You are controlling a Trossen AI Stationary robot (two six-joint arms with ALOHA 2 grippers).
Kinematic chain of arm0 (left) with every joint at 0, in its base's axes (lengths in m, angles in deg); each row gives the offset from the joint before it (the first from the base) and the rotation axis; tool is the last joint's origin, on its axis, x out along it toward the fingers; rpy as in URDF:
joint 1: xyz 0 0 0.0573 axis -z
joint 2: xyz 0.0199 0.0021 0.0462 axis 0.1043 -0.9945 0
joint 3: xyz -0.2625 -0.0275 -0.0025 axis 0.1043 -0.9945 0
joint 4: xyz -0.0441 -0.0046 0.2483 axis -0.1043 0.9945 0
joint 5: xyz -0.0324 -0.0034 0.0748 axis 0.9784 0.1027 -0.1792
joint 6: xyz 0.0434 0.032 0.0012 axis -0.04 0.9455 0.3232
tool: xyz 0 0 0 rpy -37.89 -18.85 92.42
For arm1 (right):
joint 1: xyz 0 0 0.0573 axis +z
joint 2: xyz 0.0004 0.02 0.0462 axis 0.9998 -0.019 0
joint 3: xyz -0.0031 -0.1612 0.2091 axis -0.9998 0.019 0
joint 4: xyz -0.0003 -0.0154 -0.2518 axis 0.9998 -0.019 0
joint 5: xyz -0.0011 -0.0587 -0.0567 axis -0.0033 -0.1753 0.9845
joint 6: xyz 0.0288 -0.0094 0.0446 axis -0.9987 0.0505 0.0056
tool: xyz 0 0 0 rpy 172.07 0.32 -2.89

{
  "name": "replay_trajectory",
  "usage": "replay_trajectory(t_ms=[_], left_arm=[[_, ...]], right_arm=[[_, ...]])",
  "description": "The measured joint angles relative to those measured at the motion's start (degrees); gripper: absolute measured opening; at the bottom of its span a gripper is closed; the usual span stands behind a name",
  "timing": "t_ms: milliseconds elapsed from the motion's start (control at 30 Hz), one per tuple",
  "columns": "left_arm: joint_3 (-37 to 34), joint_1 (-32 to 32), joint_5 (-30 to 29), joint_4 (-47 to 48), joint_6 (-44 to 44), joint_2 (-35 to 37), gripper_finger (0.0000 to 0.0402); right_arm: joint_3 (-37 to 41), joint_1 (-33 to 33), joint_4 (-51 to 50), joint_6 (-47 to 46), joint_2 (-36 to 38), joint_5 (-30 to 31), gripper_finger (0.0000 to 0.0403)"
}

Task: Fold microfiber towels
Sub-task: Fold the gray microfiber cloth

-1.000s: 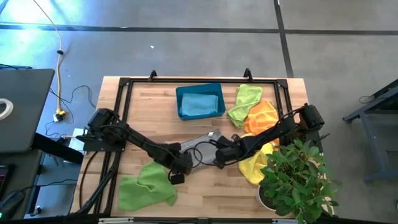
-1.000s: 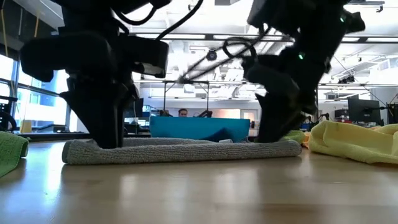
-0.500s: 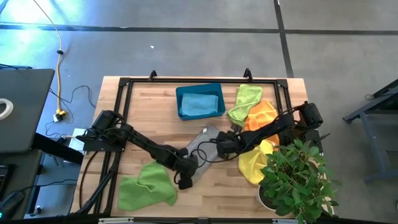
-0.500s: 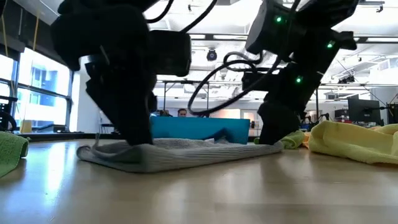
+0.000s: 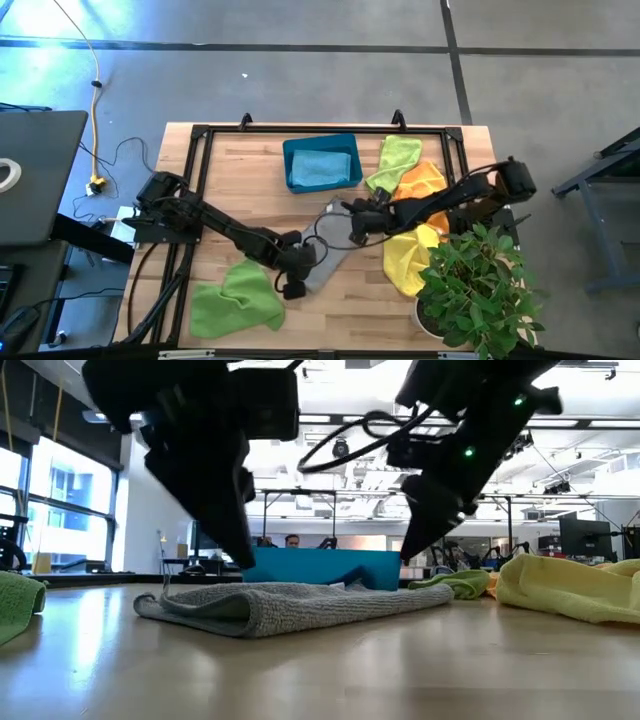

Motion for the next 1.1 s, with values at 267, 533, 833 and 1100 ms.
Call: replay_trajectory(t_ms=[267,533,833,1100], left_arm=[[0.0,0.0,-2.49,5.27,-2.44,-0.57,0.009],[-0.04,0.19,-4.3,9.23,-2.46,-1.92,0.009],[0.11,0.2,-4.38,8.92,-2.46,-3.94,0.009],[0.15,0.15,-5.47,8.78,-2.5,-4.22,0.009]], right_arm=[[0.02,-6.74,4.24,-2.23,-0.96,-8.29,0.0188],[-0.04,-8.38,5.07,-4.43,-5.9,-11.9,0.0239],[-0.15,-7.3,5.96,-5.69,-7.91,-14.75,0.023],[-0.07,-4.57,7.98,-6.82,-7.96,-15.83,0.0163]])
